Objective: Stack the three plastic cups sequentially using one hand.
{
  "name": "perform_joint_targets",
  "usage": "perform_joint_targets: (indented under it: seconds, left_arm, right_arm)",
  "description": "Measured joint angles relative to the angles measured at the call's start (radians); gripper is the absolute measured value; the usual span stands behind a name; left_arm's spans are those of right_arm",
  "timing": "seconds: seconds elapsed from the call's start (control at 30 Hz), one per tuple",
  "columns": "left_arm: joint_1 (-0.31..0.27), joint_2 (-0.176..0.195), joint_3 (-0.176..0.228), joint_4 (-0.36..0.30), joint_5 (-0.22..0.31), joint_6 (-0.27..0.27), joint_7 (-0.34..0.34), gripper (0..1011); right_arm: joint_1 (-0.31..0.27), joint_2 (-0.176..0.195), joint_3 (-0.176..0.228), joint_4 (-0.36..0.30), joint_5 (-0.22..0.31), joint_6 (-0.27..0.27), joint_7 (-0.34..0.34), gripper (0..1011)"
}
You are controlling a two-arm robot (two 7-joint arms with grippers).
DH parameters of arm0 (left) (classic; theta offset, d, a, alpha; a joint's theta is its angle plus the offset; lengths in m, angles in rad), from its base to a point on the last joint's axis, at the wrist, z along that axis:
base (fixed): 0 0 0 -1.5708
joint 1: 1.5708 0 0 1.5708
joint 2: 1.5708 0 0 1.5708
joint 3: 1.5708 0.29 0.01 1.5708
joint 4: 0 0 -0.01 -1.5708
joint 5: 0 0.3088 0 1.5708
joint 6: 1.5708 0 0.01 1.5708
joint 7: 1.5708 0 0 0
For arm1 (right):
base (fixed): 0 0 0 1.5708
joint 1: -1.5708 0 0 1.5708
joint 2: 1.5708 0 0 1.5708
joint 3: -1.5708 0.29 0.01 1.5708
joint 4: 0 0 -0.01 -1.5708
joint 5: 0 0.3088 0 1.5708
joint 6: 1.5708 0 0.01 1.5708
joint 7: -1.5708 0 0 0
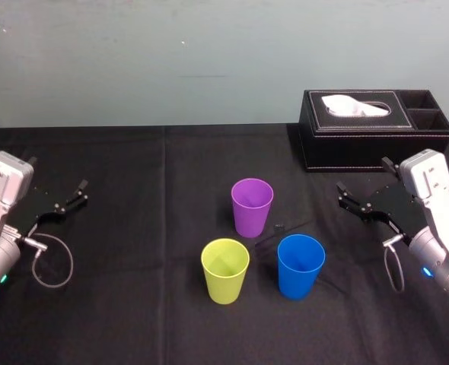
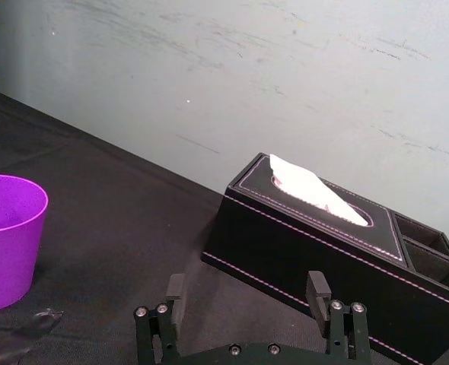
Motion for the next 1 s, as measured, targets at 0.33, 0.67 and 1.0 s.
perform_joint_targets:
  seconds: [0.33, 0.67, 1.0]
  left_arm:
    - [0.0, 0.0, 0.0, 0.0, 0.0, 0.0, 0.0, 1010]
    - [0.0, 0.0, 0.0, 0.0, 0.0, 0.0, 0.0, 1010]
    - [0.0, 0.0, 0.0, 0.0, 0.0, 0.0, 0.0, 1010]
  right_arm:
    - [0.0, 0.0, 0.0, 0.0, 0.0, 0.0, 0.0, 1003]
    - [0.0, 0.0, 0.0, 0.0, 0.0, 0.0, 0.0, 1003]
    - [0.0, 0.0, 0.0, 0.0, 0.0, 0.0, 0.0, 1003]
